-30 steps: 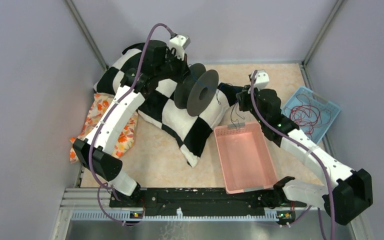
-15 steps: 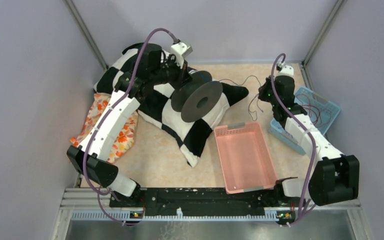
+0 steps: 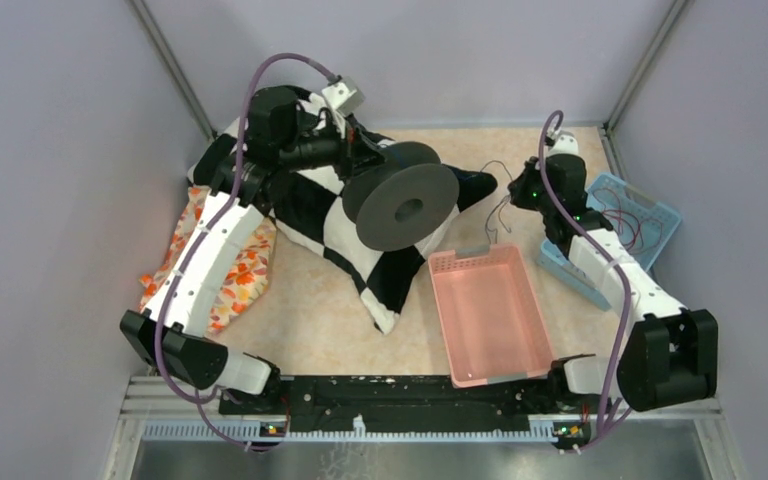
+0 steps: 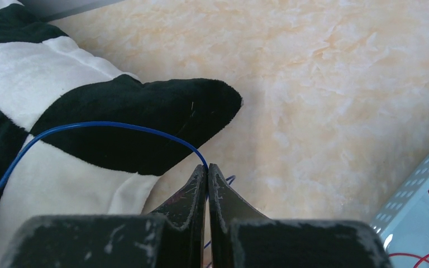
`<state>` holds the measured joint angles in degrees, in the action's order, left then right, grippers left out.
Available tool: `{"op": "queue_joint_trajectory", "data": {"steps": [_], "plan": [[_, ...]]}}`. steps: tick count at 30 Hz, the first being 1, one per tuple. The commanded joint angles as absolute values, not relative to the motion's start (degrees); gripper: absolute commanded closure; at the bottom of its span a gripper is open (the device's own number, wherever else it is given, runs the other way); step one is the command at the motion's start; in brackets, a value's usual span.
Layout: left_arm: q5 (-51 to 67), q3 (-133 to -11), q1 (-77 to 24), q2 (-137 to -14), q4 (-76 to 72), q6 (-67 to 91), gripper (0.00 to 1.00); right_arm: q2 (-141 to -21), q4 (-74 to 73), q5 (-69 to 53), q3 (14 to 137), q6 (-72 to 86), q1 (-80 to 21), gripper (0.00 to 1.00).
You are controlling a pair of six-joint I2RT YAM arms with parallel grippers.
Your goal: Wrap the cables
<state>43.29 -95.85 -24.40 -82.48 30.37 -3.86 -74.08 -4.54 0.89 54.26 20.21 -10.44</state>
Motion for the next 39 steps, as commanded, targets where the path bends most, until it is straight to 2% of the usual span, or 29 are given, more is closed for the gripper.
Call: {"op": "queue_joint_trajectory", "data": {"steps": [1,9,17,28,32,39], "plan": [[46.47,-93.71,-19.88,-77.8,13.39,5.42,1.0,-70.59,-4.48,0.14,53.03,19.95,-10.44,1.0],[40.43,-86.22,-14.42,-76.44,-8.55,24.95,1.0,-67.36,-6.02,-7.56,51.16,21.43,-10.86,1.0],[28.68,-80.98,-12.74,-79.01,-24.19,41.34,1.0,-68.42,-10.8,-4.53,55.86,18.64,-18.71,1.0],[12.8,-81.74,-12.58,-80.78,-23.75,42.74,1.0,-70.17,-16.48,-3.59,60.06,15.81,-30.13,1.0],[10.37,-83.81,-11.83,-81.63,-21.53,43.18,1.0,-69.18,-20.56,-4.09,62.1,13.64,-31.23,1.0],[12.34,-86.99,-9.13,-84.42,-19.75,48.62,1.0,-62.01,-17.72,-4.58,54.49,21.01,-32.18,1.0]]}}
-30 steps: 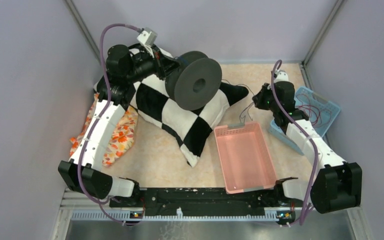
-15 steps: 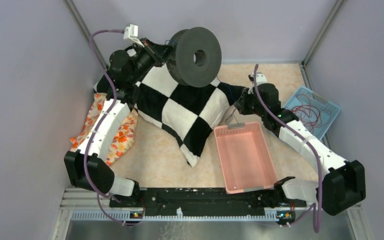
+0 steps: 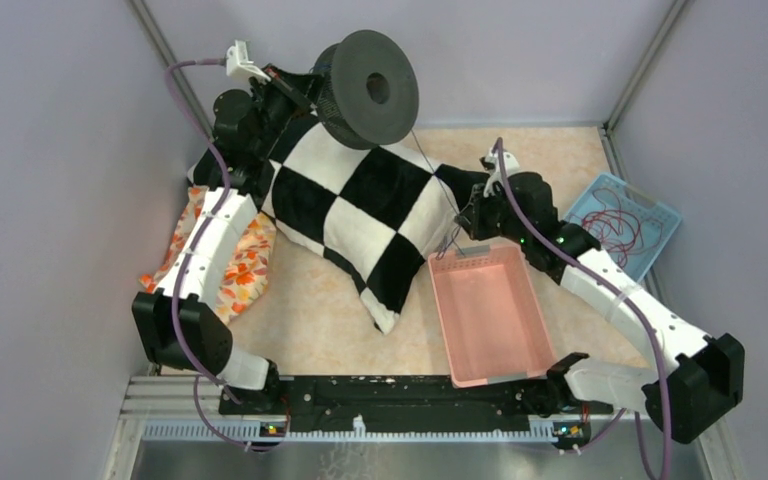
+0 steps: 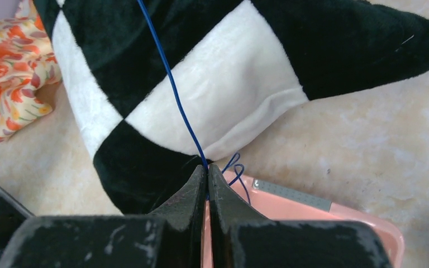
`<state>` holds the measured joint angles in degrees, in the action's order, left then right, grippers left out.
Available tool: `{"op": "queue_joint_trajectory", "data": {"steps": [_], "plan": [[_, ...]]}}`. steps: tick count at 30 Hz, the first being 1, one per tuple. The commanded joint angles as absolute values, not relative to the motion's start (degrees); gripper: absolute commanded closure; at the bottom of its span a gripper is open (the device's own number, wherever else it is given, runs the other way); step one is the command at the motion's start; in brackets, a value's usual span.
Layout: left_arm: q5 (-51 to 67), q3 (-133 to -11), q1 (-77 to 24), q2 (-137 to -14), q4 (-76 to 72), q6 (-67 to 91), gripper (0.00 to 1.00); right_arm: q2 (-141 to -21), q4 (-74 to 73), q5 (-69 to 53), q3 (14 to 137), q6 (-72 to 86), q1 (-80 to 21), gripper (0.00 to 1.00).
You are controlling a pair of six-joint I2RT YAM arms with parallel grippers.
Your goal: Wrap the cables
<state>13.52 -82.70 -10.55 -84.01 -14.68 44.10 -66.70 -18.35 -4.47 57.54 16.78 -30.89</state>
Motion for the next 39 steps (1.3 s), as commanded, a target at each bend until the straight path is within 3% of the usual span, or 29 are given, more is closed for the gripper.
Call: {"op": "queue_joint_trajectory", "data": {"steps": [1,6,12,18,25,39], "plan": [[14.39,-87.79,-8.88,-85.2,-19.83,48.79,1.0,-61.11,-16.25,-3.76,52.96,23.49,-32.5,1.0],[16.29,-89.69,-8.5,-87.27,-18.26,49.2,1.0,-59.05,-11.82,-2.79,48.54,28.88,-34.52,1.0],[19.05,-92.25,-10.18,-87.92,-15.16,42.76,1.0,-63.29,-14.5,-0.26,54.3,28.78,-39.17,1.0],[11.05,-94.0,-14.4,-86.43,-8.92,31.71,1.0,-71.25,-16.58,0.7,65.57,26.19,-46.5,1.0],[-8.9,-91.86,-24.76,-84.21,-6.23,10.97,1.0,-78.59,-17.65,0.19,76.68,24.43,-52.1,1.0],[-16.19,-91.55,-26.63,-86.39,-1.79,2.69,1.0,-75.92,-22.0,-0.26,89.39,21.0,-52.12,1.0]]}}
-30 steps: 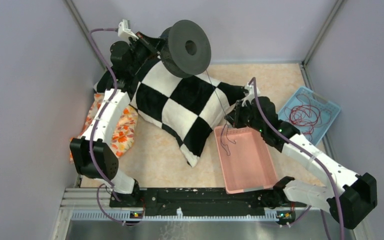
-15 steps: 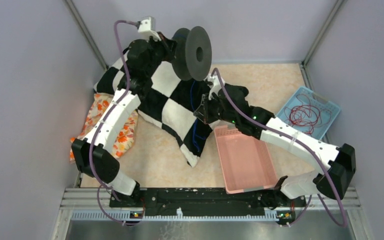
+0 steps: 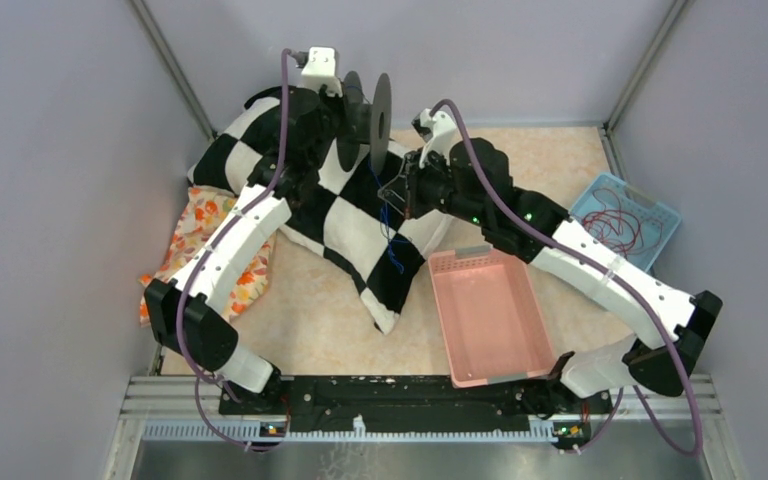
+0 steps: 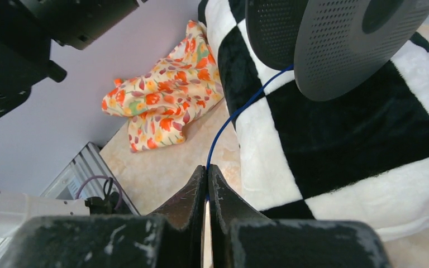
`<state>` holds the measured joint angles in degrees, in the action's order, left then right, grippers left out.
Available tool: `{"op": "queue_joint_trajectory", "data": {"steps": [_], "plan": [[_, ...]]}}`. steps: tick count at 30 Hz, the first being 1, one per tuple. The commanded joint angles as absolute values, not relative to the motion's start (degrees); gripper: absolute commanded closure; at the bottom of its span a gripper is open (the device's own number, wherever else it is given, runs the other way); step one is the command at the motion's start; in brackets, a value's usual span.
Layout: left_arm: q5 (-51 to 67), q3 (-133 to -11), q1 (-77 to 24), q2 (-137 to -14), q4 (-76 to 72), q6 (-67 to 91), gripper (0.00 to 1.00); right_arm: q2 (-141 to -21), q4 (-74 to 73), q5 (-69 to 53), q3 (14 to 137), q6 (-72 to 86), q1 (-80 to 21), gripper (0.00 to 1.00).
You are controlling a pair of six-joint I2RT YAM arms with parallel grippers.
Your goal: Wrap the cables
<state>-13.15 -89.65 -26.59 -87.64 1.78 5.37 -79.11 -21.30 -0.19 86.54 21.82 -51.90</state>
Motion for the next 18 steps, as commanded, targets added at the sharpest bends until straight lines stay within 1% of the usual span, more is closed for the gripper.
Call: {"op": "queue_joint_trajectory", "data": {"steps": [1,7,11,18], "plan": [[-15.89,-92.47,-26.64,-86.8,-0.71,2.67,1.0,-75.53,-22.28,-0.42,89.65,21.18,-52.12,1.0],[-13.8,-99.53,-29.39,-90.11,7.1,-1.72,1.0,-72.65,-22.74,-0.27,90.25,20.93,-52.12,1.0],[-5.11,-106.88,-29.75,-92.48,15.54,-1.26,1.0,-71.49,-23.58,3.96,90.82,18.6,-51.12,1.0],[5.53,-113.15,-30.28,-93.92,27.77,-4.5,1.0,-68.25,-22.6,1.42,88.69,17.65,-43.31,1.0]]}}
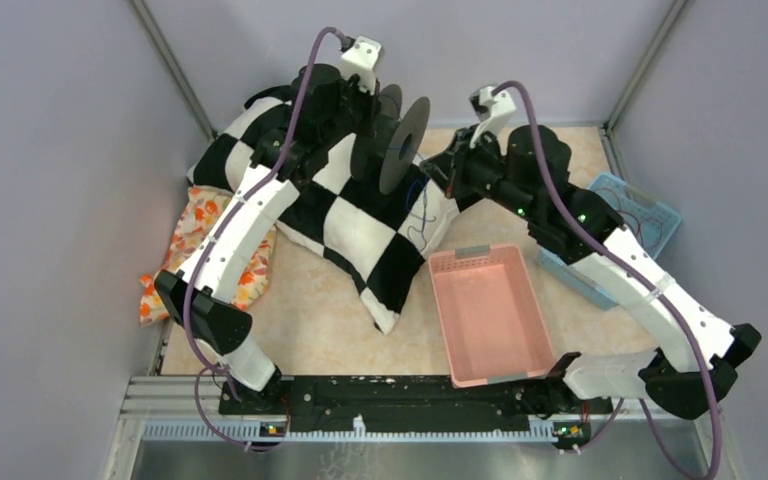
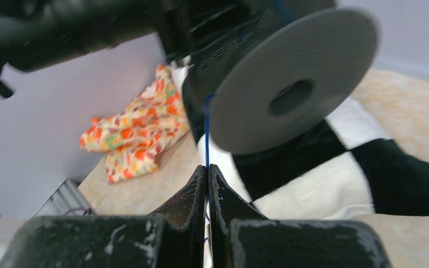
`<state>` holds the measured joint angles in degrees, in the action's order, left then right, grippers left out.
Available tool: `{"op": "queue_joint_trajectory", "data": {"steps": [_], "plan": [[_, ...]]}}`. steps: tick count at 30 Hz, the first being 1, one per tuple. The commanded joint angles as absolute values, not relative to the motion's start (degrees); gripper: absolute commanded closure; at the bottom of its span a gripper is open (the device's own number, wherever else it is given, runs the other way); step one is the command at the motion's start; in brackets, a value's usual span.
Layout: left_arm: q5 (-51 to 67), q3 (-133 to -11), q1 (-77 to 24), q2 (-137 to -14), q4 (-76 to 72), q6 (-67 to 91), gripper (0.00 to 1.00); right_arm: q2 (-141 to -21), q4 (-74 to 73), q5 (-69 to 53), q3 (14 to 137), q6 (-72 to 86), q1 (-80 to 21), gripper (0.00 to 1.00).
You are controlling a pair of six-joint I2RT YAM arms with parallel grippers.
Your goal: Wrap the cables
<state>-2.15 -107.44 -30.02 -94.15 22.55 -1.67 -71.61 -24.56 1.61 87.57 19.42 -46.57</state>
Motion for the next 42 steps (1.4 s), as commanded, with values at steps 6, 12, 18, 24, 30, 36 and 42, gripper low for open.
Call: {"op": "queue_joint_trajectory", "data": {"steps": [6,12,18,24,30,36,42], "plan": [[13.81,-108.94,-30.91,-91.57,28.45,-8.49,1.0,-69.42,-23.88,1.17,89.46,15.06,-39.98,1.0],[21.06,-108.64,-30.94,-91.06,32.79,-12.69,1.0,-67.97,-23.76,0.15,87.29,14.0,-33.44,1.0],[30.43,-108.81,-30.93,-90.51,37.7,-14.29,1.0,-66.67,-23.98,-3.6,83.16,13.96,-25.56,1.0],[37.77,-110.98,-30.88,-91.45,42.94,-15.32,1.0,-64.69,-22.39,-7.43,76.84,15.49,-18.39,1.0],[39.98,-110.67,-30.89,-89.87,41.82,-14.98,1.0,-63.07,-20.52,-12.04,70.69,17.48,-11.94,1.0],[42.8,-110.65,-29.31,-88.61,37.89,-12.18,1.0,-63.02,-19.42,-13.02,66.15,18.27,-10.17,1.0],[51.98,-106.08,-21.03,-85.81,25.02,0.29,1.0,-62.49,-17.55,-14.91,61.23,19.34,-9.4,1.0]]}}
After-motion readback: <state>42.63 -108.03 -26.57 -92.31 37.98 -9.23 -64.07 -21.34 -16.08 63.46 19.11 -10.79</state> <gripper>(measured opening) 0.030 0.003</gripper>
